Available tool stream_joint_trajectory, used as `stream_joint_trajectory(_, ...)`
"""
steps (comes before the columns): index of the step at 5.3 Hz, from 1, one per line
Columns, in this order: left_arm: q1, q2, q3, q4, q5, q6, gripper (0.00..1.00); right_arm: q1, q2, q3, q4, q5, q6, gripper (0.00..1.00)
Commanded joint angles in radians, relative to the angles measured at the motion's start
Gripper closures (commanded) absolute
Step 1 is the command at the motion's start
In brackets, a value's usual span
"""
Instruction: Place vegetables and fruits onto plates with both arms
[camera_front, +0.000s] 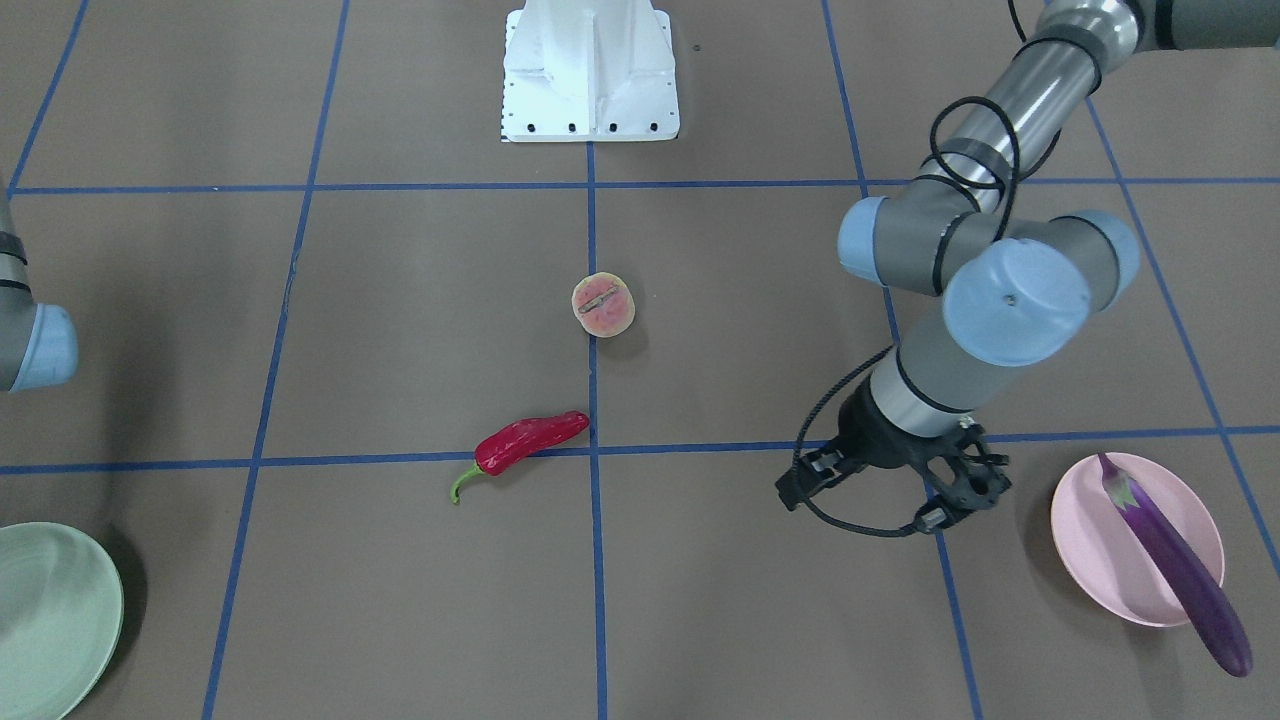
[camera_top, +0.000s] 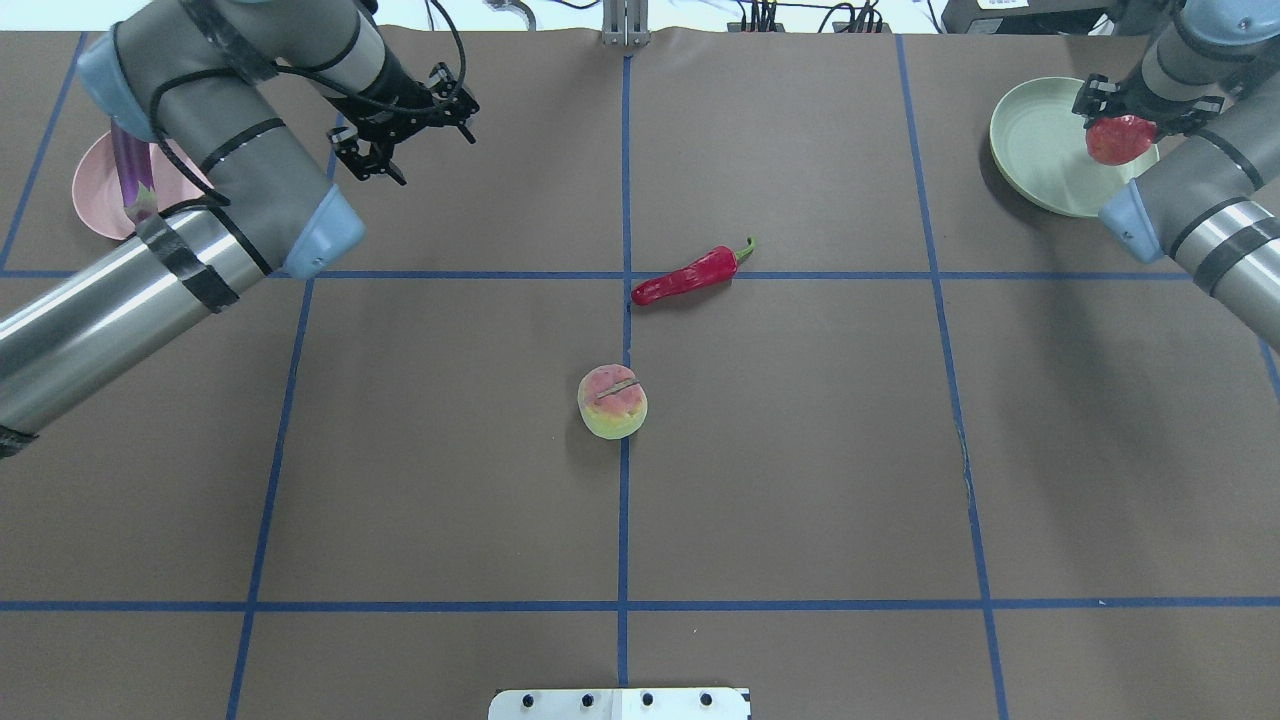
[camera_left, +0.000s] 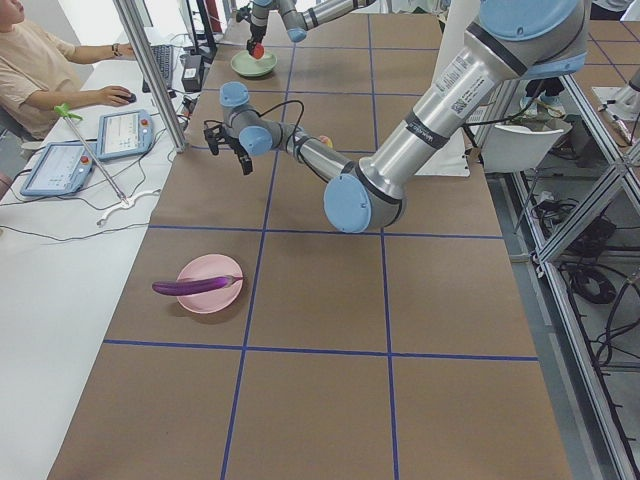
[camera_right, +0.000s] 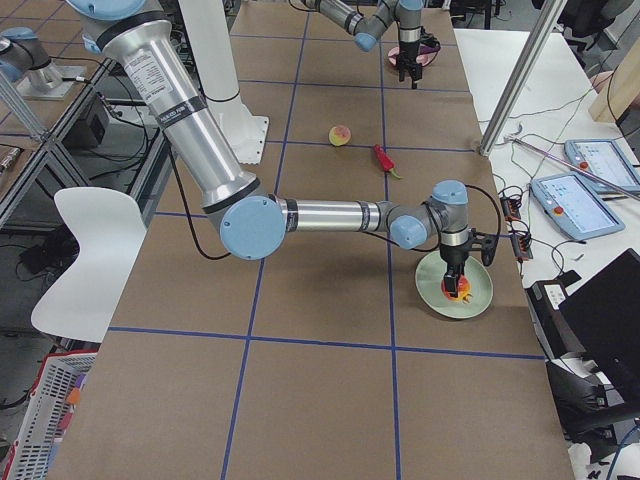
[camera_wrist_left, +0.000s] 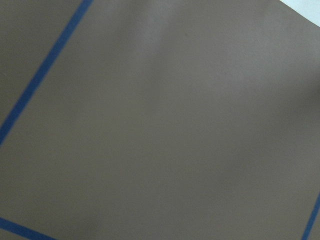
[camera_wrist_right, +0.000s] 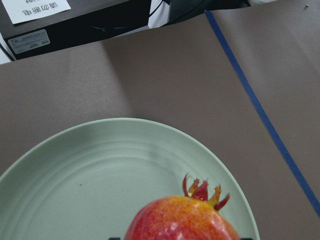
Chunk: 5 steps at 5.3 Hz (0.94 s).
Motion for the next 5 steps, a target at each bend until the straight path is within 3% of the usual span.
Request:
stream_joint_trajectory(1, 0.058, -0.067, 0.001, 0.005, 0.025, -0.033, 0.00, 0.004, 0.001, 0.003, 0.035, 0.003, -0.004, 0.01)
stream_joint_trajectory(2, 0.078, -0.104, 0.006, 0.013, 0.025, -0.125, 0.00, 0.015, 0.001, 0.011, 0.043, 0.009, -0.022, 0.00)
stream_joint_trajectory(3, 0.138, -0.167, 0.036, 0.013, 0.053, -0.346, 0.00, 0.019, 0.001, 0.058, 0.042, 0.065, -0.018, 0.00)
stream_joint_trajectory(4, 0.196, -0.280, 0.153, 0.010, 0.150, -0.538, 0.00, 0.025, 0.001, 0.087, 0.042, 0.121, -0.012, 0.00)
stream_joint_trajectory(5, 0.223, -0.308, 0.182, 0.013, 0.201, -0.762, 0.00, 0.025, 0.001, 0.104, 0.042, 0.132, -0.005, 0.00)
